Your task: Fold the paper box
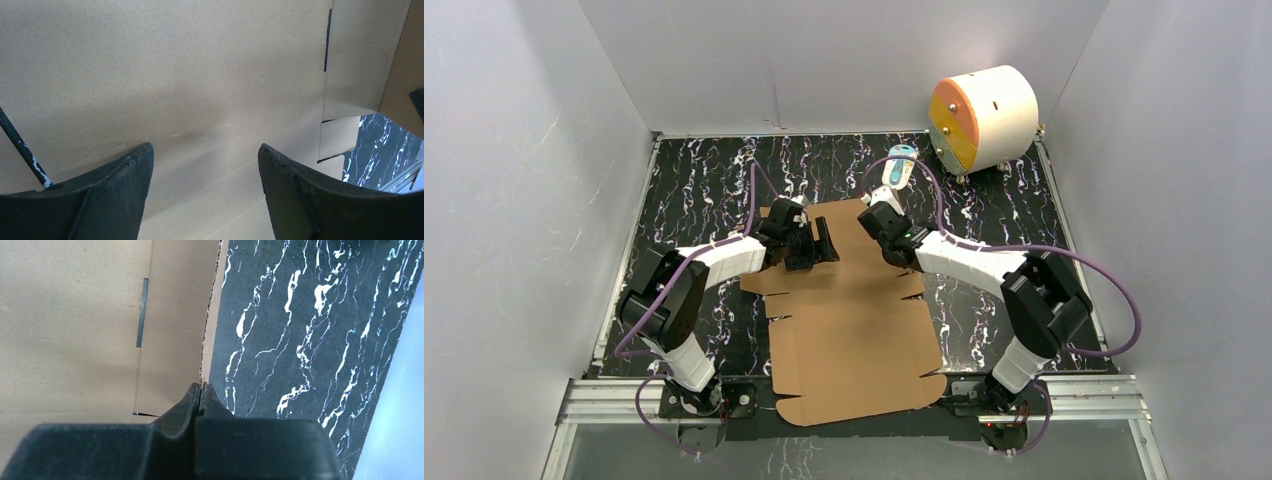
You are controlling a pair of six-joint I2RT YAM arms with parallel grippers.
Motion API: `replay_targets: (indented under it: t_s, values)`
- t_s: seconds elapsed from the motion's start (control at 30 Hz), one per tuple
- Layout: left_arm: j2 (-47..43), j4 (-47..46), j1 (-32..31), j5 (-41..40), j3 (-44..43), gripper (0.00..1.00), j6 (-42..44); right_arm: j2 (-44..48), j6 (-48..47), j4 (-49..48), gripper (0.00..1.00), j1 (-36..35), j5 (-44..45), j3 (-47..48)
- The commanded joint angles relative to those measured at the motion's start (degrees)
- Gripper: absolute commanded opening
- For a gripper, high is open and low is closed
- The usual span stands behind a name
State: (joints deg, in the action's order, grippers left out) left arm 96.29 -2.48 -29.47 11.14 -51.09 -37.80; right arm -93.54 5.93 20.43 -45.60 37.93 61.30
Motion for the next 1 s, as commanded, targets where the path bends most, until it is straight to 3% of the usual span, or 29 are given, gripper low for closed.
replay_targets:
  t_s: [0.0, 0.33, 0.97]
  values:
    - [-0.11, 3.68, -1.64, 1.53, 2.11, 0.74, -1.15, -1.76, 0.13, 0.45, 0.0, -3.02, 2.87, 4.51]
    - [-0.15, 1.57, -1.64, 2.51, 2.65, 0.74, -2.48, -3.94, 0.06, 3.63, 0.05, -7.93, 5.64, 9.16]
    - [-1.19, -4.85, -1.64, 3.25, 6.91, 0.74, -6.24, -7.2, 1.03, 0.25, 0.17, -12.23, 0.01, 11.76]
